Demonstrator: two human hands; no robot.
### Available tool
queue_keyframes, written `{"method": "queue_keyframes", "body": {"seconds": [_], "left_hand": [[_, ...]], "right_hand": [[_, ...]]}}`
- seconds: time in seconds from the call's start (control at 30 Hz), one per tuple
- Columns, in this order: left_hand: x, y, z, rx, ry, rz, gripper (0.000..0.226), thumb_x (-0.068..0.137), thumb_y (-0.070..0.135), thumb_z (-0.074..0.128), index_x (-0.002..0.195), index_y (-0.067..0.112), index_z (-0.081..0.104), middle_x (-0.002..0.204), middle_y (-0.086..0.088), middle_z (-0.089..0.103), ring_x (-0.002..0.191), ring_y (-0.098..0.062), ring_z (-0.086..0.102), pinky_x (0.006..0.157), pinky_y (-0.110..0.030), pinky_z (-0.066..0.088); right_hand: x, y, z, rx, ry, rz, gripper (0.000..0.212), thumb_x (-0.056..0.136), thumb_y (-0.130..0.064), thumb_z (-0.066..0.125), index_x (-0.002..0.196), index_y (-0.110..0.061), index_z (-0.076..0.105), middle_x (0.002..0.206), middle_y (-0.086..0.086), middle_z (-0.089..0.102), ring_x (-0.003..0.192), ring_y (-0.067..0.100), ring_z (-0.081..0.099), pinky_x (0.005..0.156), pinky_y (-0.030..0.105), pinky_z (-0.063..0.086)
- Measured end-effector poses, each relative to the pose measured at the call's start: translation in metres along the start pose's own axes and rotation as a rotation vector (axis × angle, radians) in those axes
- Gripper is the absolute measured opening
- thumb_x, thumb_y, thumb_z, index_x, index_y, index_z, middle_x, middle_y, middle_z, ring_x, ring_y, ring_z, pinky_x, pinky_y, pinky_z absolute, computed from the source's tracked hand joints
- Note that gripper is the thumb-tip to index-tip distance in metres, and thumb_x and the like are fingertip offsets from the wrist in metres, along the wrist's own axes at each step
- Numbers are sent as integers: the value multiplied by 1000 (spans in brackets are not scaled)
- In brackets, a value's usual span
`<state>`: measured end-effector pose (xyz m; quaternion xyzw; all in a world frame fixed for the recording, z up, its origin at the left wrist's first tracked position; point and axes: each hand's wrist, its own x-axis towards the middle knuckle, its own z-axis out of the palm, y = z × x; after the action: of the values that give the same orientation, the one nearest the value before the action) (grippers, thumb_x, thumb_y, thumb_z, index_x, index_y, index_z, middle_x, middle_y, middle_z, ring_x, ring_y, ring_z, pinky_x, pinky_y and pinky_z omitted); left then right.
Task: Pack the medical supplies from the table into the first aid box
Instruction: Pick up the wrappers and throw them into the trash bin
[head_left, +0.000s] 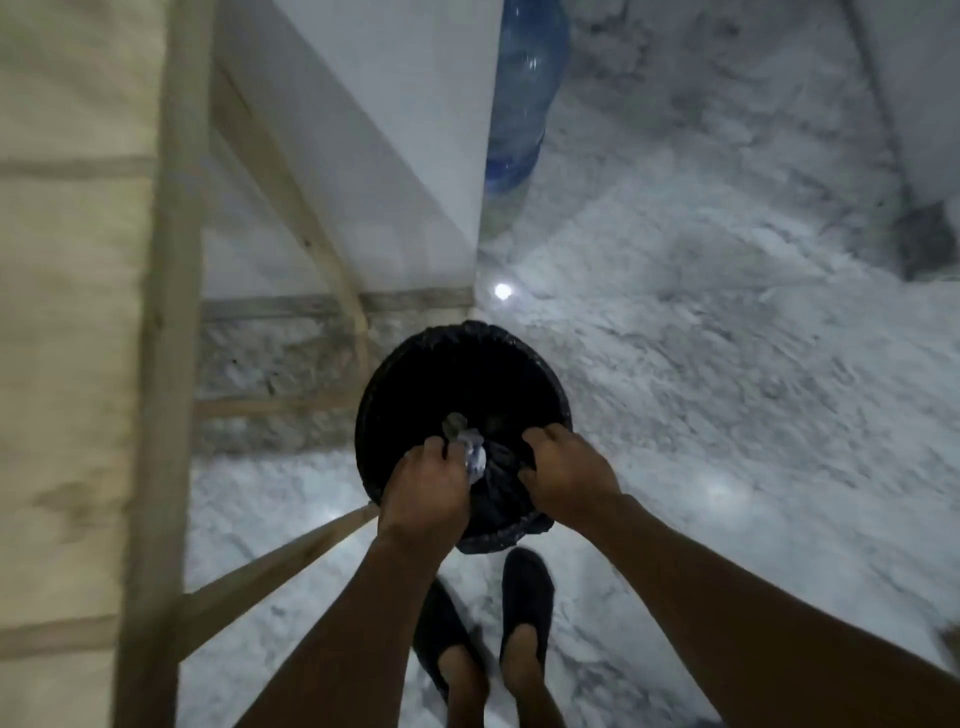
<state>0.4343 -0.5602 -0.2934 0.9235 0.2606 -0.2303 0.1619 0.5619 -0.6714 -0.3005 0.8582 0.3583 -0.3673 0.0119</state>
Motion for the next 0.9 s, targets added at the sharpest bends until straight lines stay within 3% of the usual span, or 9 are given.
{"method": "queue_keyframes", "body": {"seconds": [0.03,0.1,0.3,0.47,0.67,0.9], "left_hand": [[-8,6,-26,-5,21,-23,43,95,27,57,133,10,50,124,-13,56,110,-31,58,89,-36,47],[-25,18,-86,0,65,-10,45,101,30,45,142,13,40,137,-10,47,123,-28,49,99,-34,40],[-84,25,-271,28,445,-14,39,98,24,48,135,11,50,132,-11,55,119,-30,54,96,-40,45],[-148,10,-385,96,721,-47,39,97,26,50,132,8,53,129,-14,58,116,-32,55,92,-40,46],[-220,-16,-435,112,887,-165,37,98,31,48,126,9,54,123,-10,59,112,-30,55,87,-37,44],[-288,-61,-398,48,843,-414,36,97,34,47,123,9,53,122,-12,58,112,-31,56,84,-41,46]], "right_hand": [[-13,-6,-23,-6,33,0,45,96,-30,52,137,-14,44,135,12,47,123,34,49,94,41,49],[-40,-23,-72,-9,119,-17,45,97,-32,53,138,-14,45,135,11,48,123,32,49,94,40,49],[-125,-97,-239,0,450,-129,41,96,-30,52,132,-12,50,130,11,53,117,30,52,93,38,47],[-184,-158,-334,39,687,-286,35,94,-33,53,120,-9,57,121,13,59,109,31,57,87,42,52],[-232,-218,-379,-61,787,-431,43,98,-38,48,130,-10,51,130,13,53,119,32,50,92,41,48],[-242,-285,-353,-140,663,-637,42,96,-38,50,127,-10,51,127,12,53,119,31,50,93,41,47]]}}
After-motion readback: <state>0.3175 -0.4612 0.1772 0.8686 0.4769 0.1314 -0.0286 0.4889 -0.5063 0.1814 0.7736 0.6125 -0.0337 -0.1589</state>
